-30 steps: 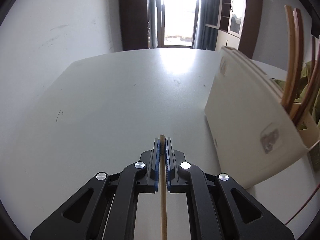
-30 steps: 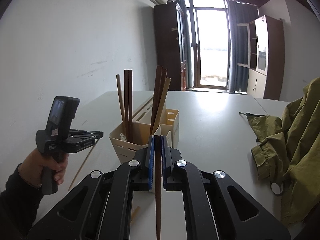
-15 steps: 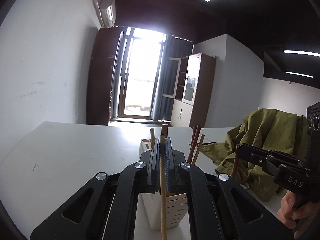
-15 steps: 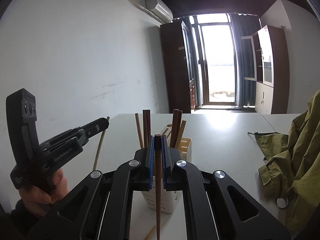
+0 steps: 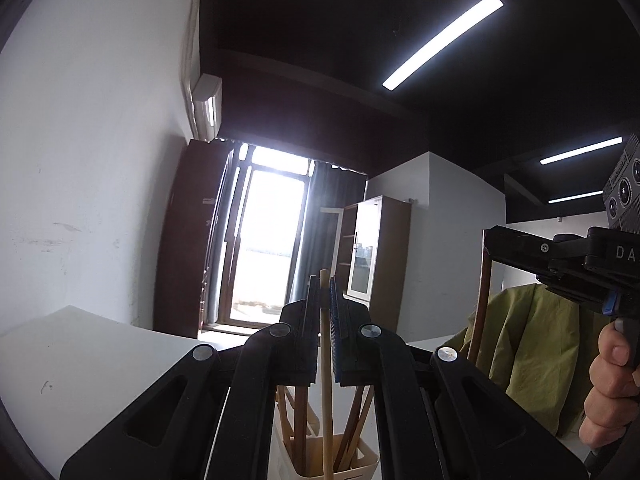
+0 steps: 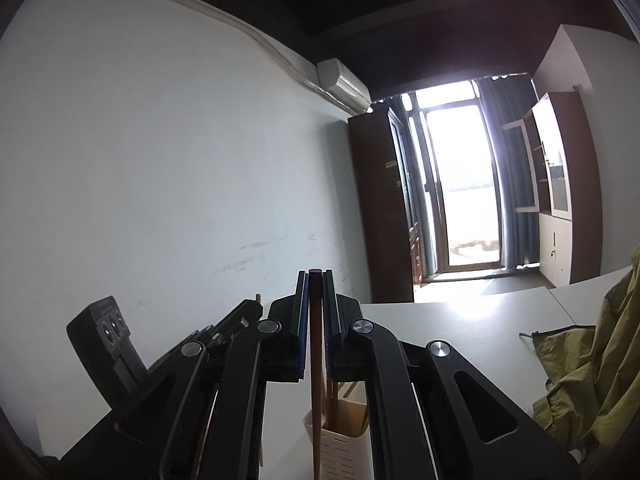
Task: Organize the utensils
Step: 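Lower the bamboo chopstick into the holder while the right tool lowers its brown one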
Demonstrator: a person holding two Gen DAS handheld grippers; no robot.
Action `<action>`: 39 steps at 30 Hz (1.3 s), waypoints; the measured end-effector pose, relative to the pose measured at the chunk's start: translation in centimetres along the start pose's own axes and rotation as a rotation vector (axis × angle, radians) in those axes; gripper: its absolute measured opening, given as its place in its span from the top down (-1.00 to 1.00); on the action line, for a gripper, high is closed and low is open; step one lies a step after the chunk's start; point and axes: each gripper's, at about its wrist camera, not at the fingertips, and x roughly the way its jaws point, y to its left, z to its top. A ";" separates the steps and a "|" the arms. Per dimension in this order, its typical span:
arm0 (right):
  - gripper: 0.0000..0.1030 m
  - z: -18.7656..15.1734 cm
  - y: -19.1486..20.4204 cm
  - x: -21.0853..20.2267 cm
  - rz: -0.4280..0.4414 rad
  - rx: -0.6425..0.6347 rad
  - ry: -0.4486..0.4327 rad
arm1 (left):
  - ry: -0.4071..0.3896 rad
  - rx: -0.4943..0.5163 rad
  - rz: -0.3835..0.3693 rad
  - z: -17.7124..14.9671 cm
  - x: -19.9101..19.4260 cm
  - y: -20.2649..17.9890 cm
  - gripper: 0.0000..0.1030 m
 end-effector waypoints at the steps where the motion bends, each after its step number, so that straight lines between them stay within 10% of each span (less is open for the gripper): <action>1: 0.86 0.2 -0.2 0.0 0.002 0.000 -0.012 | -0.019 0.005 0.001 0.0 0.1 -0.2 0.92; 19: 0.86 0.7 -3.2 1.1 0.048 0.014 -0.236 | -0.213 0.053 0.039 -0.8 2.1 -0.6 0.92; 39: 0.86 -3.2 -2.7 5.1 -0.023 -0.029 -0.022 | -0.090 0.066 0.033 -4.0 2.9 0.7 0.91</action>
